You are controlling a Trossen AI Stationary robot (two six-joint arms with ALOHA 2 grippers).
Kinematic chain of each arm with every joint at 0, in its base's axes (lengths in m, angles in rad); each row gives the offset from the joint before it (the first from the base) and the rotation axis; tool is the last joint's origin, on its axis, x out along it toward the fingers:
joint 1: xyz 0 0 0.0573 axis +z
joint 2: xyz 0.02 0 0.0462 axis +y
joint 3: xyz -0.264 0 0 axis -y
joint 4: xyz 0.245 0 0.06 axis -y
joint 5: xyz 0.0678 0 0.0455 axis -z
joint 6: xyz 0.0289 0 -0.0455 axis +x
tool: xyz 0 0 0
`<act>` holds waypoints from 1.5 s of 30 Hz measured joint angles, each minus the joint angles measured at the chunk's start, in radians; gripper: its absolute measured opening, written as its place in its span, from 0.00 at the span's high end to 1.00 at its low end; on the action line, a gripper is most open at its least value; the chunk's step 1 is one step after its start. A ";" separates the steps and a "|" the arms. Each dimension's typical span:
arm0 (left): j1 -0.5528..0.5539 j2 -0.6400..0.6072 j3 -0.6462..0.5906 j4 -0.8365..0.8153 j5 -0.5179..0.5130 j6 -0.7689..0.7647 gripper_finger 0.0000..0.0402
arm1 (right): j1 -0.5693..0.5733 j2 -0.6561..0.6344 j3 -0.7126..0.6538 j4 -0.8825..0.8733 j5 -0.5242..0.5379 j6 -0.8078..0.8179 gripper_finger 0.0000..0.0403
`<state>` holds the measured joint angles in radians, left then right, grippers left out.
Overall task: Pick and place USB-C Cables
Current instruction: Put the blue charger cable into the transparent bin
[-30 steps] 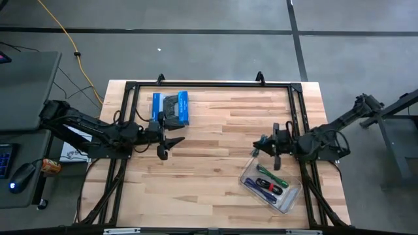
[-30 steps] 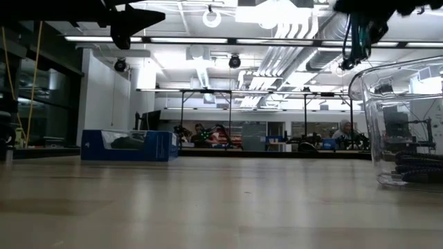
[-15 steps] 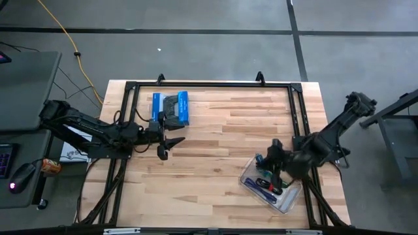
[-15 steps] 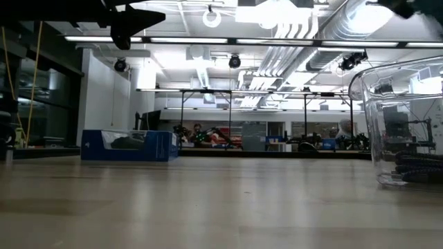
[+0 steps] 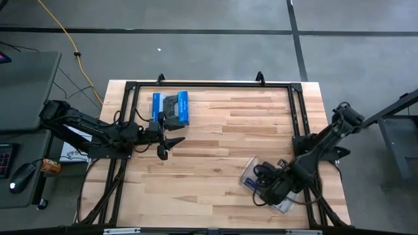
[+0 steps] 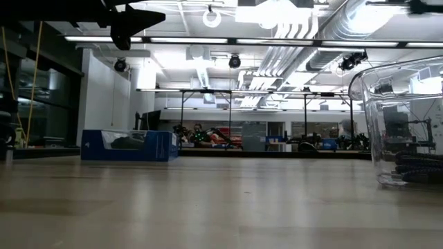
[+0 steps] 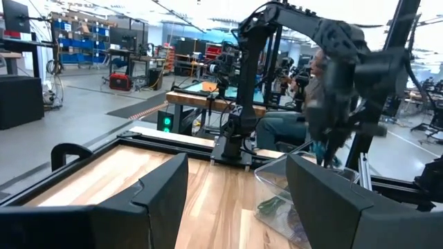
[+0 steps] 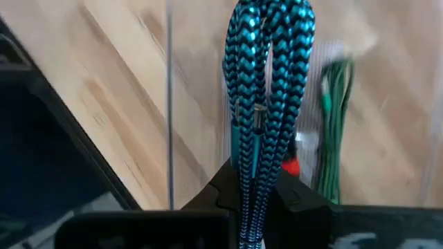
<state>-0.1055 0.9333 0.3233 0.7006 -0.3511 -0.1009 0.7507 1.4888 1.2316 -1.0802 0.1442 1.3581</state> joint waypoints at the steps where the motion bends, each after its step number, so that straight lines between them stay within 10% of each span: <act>1: 0.000 0.000 0.000 0.000 0.000 0.000 0.44 | -0.003 0.015 -0.005 0.001 -0.028 0.011 0.98; 45: 0.000 0.000 0.000 0.000 0.000 0.000 0.44 | -0.057 0.074 -0.335 0.330 -0.153 0.100 0.87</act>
<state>-0.1051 0.9333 0.3237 0.7008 -0.3508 -0.1009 0.6933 1.5627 0.8970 -0.7507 -0.0091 1.4582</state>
